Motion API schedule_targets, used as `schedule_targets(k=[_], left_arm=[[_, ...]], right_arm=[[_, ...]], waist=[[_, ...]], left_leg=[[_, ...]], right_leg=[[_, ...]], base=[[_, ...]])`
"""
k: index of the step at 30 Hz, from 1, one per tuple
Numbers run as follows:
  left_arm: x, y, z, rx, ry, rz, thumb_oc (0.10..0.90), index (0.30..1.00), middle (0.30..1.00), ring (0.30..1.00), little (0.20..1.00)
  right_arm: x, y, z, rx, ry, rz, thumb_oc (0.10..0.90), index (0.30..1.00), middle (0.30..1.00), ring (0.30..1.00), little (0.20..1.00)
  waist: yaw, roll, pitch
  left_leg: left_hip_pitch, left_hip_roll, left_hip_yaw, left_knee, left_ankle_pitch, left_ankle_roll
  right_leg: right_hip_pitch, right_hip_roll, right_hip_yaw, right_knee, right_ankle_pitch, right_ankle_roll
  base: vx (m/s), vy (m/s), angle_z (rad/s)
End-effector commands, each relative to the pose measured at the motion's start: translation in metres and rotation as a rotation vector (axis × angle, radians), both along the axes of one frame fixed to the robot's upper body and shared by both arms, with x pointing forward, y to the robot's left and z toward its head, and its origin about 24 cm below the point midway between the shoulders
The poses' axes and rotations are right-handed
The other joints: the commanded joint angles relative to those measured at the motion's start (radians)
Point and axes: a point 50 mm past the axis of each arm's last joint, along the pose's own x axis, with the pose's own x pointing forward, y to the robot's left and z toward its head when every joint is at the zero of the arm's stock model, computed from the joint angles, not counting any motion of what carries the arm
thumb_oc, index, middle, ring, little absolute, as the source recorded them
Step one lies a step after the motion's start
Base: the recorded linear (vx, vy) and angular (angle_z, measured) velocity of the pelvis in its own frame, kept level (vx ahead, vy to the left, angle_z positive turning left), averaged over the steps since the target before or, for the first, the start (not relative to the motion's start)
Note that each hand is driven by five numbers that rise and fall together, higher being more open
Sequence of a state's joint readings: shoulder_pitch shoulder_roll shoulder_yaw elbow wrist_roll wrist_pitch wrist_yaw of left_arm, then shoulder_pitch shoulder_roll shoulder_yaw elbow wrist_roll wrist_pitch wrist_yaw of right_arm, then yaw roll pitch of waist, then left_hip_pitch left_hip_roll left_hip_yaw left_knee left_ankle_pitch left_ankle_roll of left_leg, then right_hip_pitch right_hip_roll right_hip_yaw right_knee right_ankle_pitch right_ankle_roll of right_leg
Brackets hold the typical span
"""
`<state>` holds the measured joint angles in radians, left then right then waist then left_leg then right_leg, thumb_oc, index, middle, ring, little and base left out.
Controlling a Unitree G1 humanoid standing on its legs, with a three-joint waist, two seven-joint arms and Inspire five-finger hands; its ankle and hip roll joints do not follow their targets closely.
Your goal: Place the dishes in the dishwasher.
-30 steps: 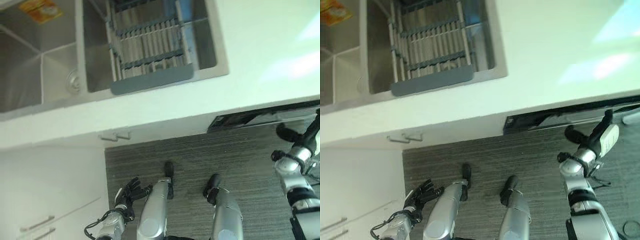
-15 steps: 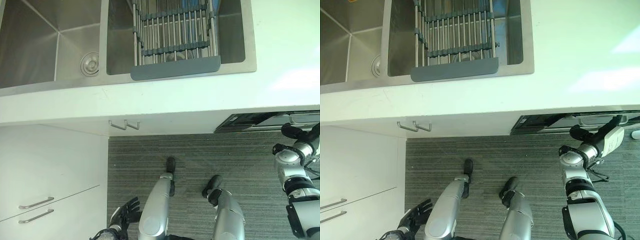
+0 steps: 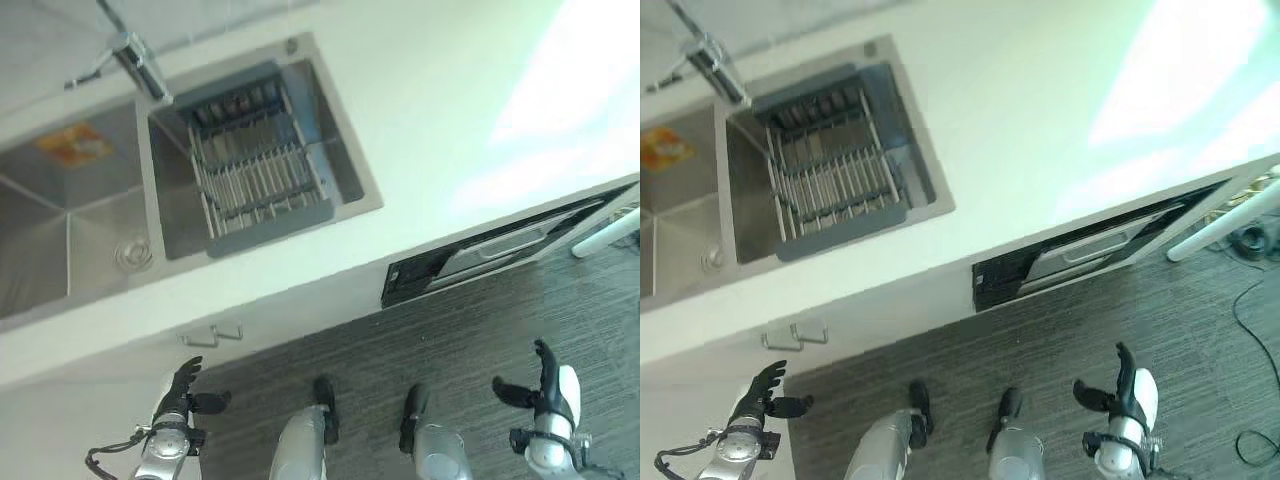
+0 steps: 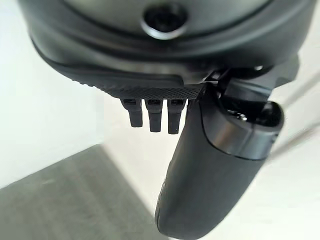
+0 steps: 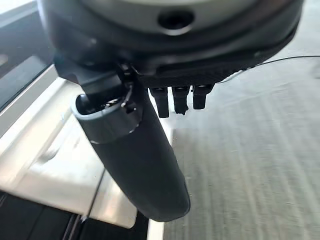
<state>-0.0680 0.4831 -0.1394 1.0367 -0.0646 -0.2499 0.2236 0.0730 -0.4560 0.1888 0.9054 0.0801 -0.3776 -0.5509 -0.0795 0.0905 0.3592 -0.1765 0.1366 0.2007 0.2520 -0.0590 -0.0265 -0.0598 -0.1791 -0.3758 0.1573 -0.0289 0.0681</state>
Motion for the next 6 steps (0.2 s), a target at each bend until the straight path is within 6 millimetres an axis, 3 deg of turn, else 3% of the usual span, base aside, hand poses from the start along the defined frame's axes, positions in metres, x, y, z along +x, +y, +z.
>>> schedule_targets(k=[1, 4, 6], left_arm=[[-0.011, -0.022, -0.012, -0.172, 0.026, -0.082, 0.8, 0.9, 0.9, 0.9, 0.9], [-0.013, -0.062, -0.028, -0.336, 0.079, -0.169, 0.8, 0.9, 0.9, 0.9, 0.9], [-0.014, -0.077, -0.034, -0.421, 0.115, -0.185, 0.8, 0.9, 0.9, 0.9, 0.9]], right_arm=[[0.056, -0.002, 0.037, 0.011, -0.22, 0.041, 0.8, 0.9, 0.9, 0.9, 0.9], [0.04, 0.01, 0.014, 0.074, -0.116, 0.049, 0.8, 0.9, 0.9, 0.9, 0.9], [0.035, 0.016, 0.006, 0.104, -0.078, 0.068, 0.8, 0.9, 0.9, 0.9, 0.9]], waist=[[0.075, -0.008, -0.016], [0.058, -0.033, -0.059], [0.051, -0.044, -0.079]], left_leg=[[-0.023, 0.034, 0.004, 0.048, -0.098, -0.037], [0.011, 0.031, 0.014, 0.048, -0.119, -0.03], [0.029, 0.031, 0.02, 0.048, -0.128, -0.029]], right_leg=[[-0.032, -0.037, 0.032, 0.143, -0.165, 0.055], [-0.023, -0.041, 0.052, 0.143, -0.162, 0.061], [-0.019, -0.044, 0.06, 0.143, -0.159, 0.066]], base=[[0.02, -0.015, -0.38], [0.04, -0.042, -0.06], [0.03, -0.051, -0.11]])
